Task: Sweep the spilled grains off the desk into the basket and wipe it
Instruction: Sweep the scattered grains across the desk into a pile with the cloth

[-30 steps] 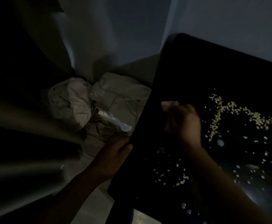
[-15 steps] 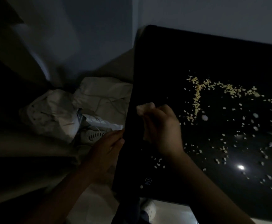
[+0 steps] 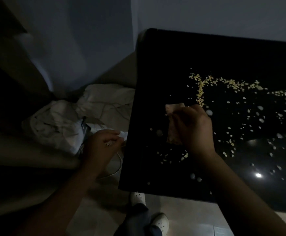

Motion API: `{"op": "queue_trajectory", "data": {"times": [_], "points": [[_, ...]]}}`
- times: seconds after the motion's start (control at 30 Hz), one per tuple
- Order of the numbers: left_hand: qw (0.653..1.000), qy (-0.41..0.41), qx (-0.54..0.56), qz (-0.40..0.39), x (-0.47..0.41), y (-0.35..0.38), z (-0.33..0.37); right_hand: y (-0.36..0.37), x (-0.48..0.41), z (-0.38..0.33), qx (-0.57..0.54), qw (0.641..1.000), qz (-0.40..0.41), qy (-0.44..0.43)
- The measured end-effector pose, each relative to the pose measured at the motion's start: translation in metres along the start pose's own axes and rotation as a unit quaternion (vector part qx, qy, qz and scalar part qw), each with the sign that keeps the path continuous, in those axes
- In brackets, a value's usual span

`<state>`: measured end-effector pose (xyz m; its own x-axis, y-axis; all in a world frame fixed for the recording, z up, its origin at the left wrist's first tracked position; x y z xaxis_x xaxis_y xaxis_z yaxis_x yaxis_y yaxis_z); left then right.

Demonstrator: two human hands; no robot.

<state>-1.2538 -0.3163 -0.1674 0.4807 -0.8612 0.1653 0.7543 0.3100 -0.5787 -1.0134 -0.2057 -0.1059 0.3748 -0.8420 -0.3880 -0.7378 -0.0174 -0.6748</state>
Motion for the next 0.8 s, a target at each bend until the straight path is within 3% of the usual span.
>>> {"op": "queue_trajectory", "data": {"times": [0.2, 0.37, 0.57, 0.73, 0.8], "points": [[0.997, 0.008, 0.04, -0.069, -0.011, 0.008, -0.004, -0.015, 0.053, -0.022, -0.047, 0.998, -0.011, 0.037], [0.988, -0.046, 0.06, -0.135, -0.026, 0.016, -0.013, -0.002, 0.053, -0.039, -0.047, 0.996, 0.031, 0.065], [0.982, -0.018, 0.005, -0.187, -0.063, 0.009, -0.007, 0.042, 0.046, -0.068, 0.026, 0.993, 0.063, 0.101], [0.976, 0.009, -0.023, -0.215, -0.088, 0.003, 0.004, 0.094, 0.05, -0.064, 0.167, 0.971, 0.037, 0.168], [0.974, 0.022, -0.031, -0.222, -0.095, 0.004, 0.008, 0.101, 0.048, -0.062, 0.205, 0.966, 0.05, 0.148]]}}
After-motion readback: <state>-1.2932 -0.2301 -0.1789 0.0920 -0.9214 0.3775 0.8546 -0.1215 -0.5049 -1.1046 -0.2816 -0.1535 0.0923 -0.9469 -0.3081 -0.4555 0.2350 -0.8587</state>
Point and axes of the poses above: each hand's wrist, its own x-axis away from the middle knuckle, its own y-axis out of the palm, z = x × y, the point moved 7 cm from there along -x, towards the middle knuckle, and after that the axes turned 13 degrees about -y, right-handed, at the moved point
